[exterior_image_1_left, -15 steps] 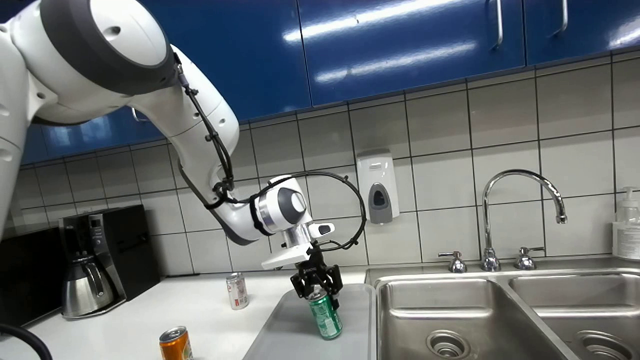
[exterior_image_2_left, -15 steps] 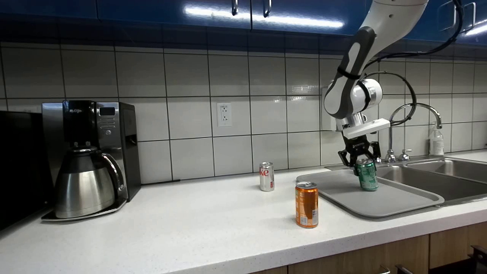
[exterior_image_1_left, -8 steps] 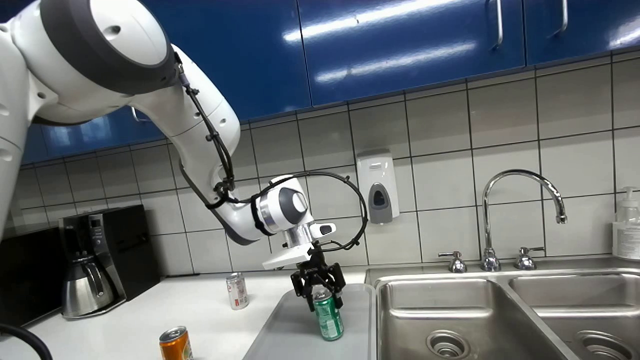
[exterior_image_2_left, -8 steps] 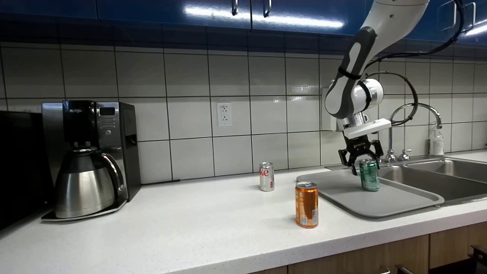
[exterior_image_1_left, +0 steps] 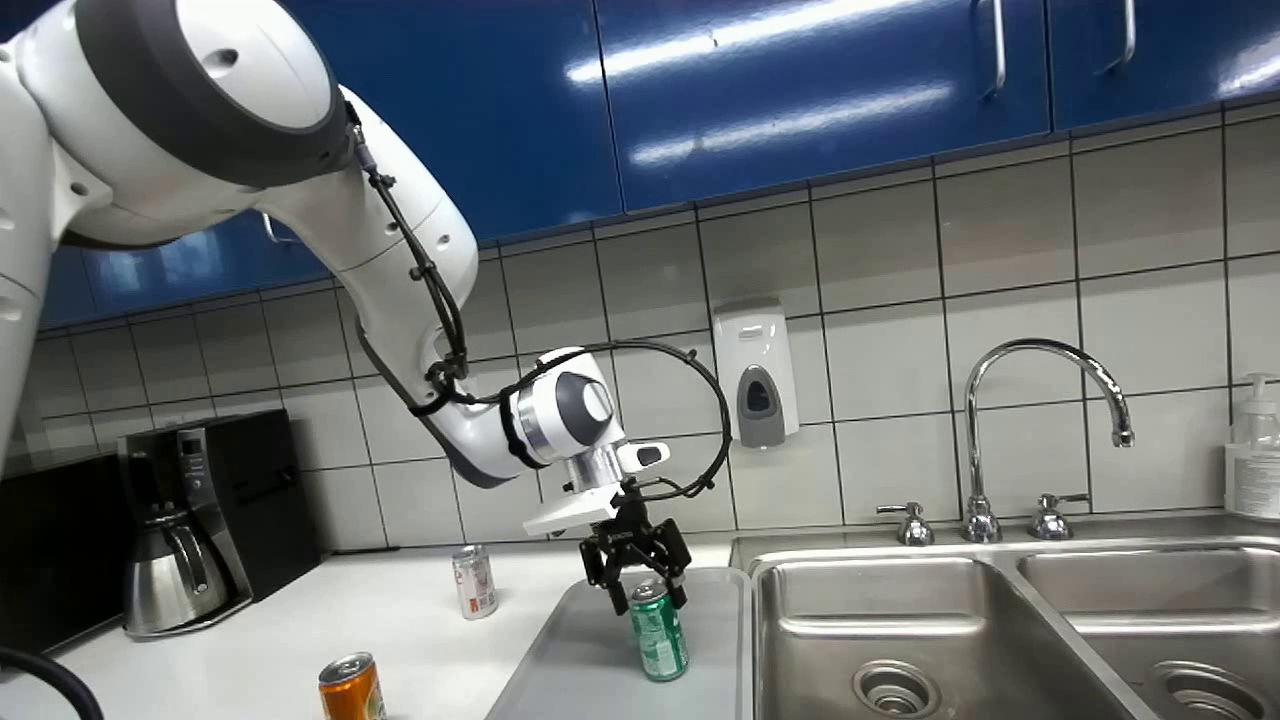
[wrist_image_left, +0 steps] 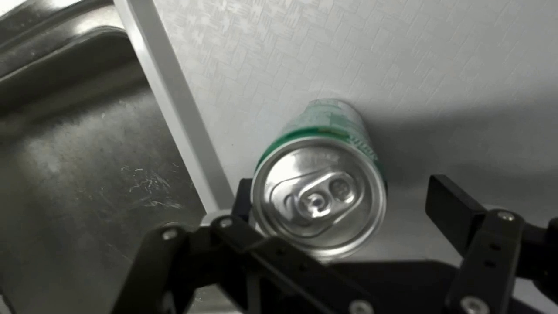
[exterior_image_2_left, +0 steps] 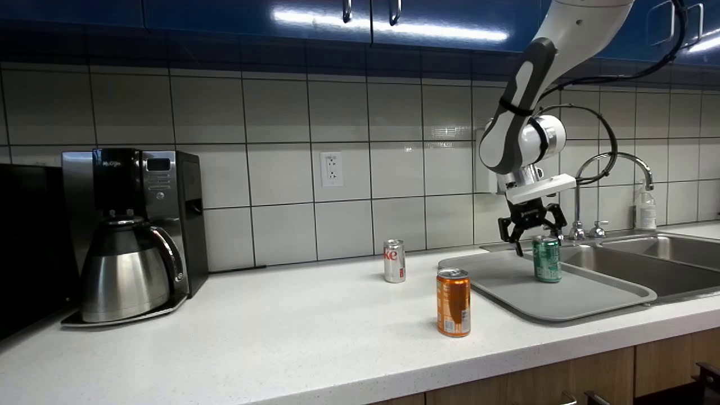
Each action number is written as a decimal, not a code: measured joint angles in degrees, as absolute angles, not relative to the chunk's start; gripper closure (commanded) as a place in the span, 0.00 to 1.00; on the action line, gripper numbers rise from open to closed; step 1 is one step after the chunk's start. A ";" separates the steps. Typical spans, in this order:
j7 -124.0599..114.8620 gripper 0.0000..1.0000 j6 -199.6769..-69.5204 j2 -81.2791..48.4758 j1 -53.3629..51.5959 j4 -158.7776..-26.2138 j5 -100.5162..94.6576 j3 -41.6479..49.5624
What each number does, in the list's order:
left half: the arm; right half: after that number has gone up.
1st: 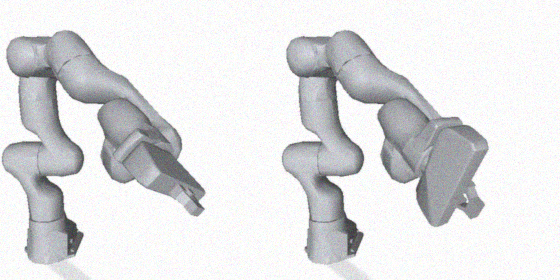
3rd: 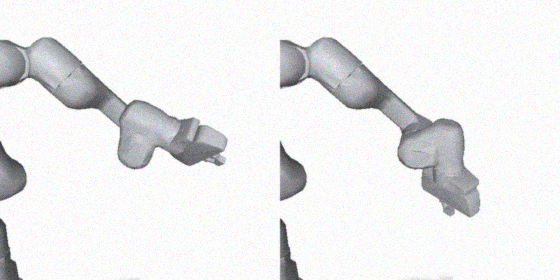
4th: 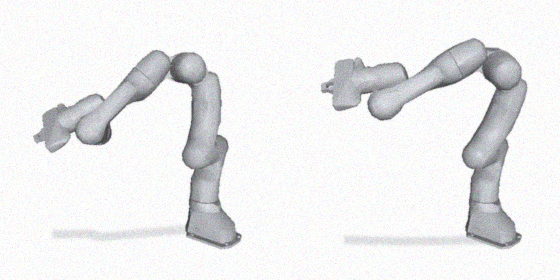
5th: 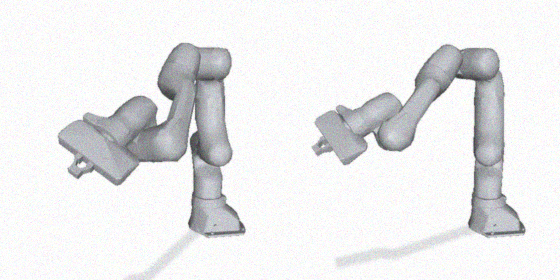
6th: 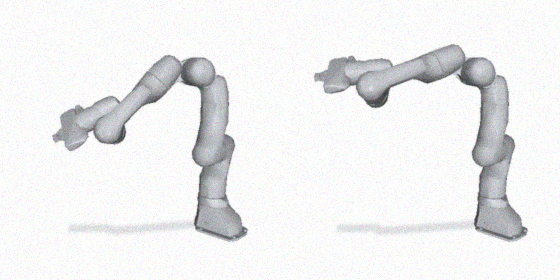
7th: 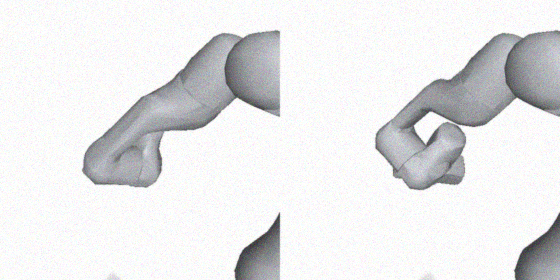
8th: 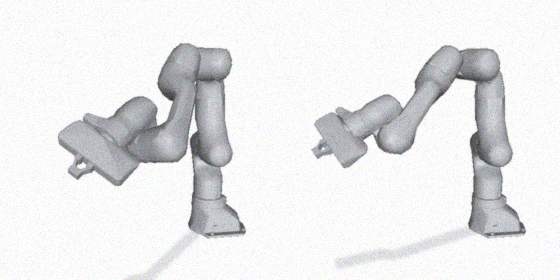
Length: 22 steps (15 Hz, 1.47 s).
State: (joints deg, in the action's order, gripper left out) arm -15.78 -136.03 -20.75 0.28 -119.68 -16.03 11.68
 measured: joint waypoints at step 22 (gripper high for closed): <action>-27.15 0.00 -137.71 -13.86 0.03 -121.37 -24.19 14.81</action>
State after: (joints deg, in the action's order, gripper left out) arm -27.15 -137.71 -13.86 0.03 -121.37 -24.19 14.81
